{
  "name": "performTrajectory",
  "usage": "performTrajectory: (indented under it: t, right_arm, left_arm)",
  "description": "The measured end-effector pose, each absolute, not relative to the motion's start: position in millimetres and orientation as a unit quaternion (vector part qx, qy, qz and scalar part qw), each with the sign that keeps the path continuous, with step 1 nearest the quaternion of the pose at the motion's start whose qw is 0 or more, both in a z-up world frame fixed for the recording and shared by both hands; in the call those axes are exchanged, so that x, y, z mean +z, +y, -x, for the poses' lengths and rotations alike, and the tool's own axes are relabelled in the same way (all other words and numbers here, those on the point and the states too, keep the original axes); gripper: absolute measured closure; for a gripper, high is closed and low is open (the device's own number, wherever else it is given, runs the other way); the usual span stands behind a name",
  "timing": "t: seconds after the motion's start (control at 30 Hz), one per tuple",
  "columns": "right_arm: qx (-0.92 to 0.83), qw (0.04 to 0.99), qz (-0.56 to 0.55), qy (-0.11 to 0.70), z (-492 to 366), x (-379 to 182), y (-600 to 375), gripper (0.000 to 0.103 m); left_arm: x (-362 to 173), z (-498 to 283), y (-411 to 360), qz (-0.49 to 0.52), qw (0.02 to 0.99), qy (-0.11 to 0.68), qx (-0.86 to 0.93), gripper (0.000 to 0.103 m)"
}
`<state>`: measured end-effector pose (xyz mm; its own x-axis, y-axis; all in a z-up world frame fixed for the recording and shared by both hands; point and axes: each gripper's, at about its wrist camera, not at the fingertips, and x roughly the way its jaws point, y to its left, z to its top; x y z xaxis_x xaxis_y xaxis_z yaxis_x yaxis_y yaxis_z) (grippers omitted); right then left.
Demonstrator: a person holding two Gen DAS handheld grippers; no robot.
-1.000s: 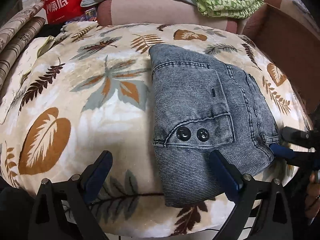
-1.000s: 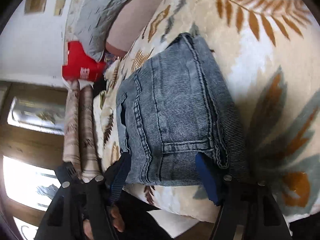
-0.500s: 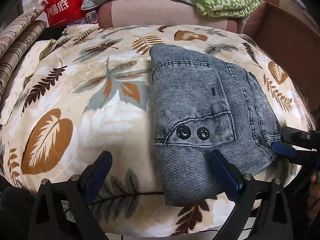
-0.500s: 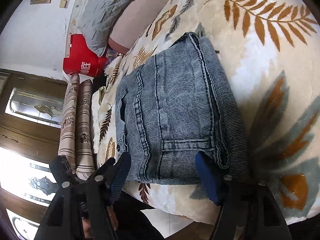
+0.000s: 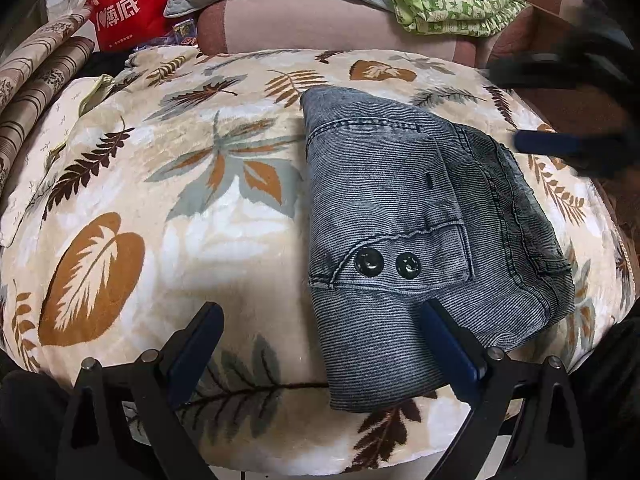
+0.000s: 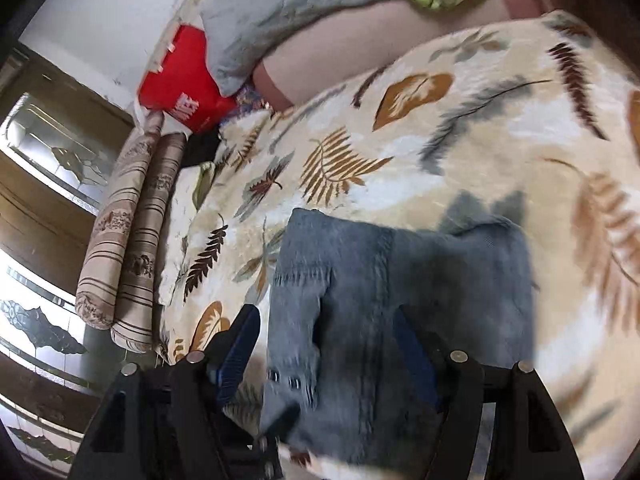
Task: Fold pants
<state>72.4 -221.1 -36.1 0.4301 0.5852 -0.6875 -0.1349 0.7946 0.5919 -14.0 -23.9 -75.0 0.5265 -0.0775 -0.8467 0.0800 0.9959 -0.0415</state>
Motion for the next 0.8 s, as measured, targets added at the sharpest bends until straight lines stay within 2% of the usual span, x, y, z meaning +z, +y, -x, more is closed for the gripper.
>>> performTrajectory:
  t: [0.2, 0.33, 0.57, 0.8]
  right_arm:
    - [0.187, 0.782, -0.215, 0.554, -118.7, -92.2, -204.3, 0.030]
    - [0.183, 0.800, -0.179, 0.543, -108.8, -77.3, -199.5, 0.030]
    - [0.191, 0.817, -0.188, 0.511, -75.9, -51.7, -210.5, 0.030]
    - [0.192, 0.813, -0.201, 0.512, -48.6, -56.5, -218.1, 0.030]
  left_arm:
    - [-76.7, 12.7, -21.1, 0.009, 0.872, 0.487, -0.052, 0.005]
    - [-78.0, 11.4, -19.1, 0.016, 0.871, 0.489, -0.054, 0.003]
    - [-78.1, 11.4, -18.2, 0.016, 0.871, 0.488, -0.055, 0.003]
    - [-77.2, 12.2, -18.7, 0.012, 0.872, 0.486, -0.054, 0.003]
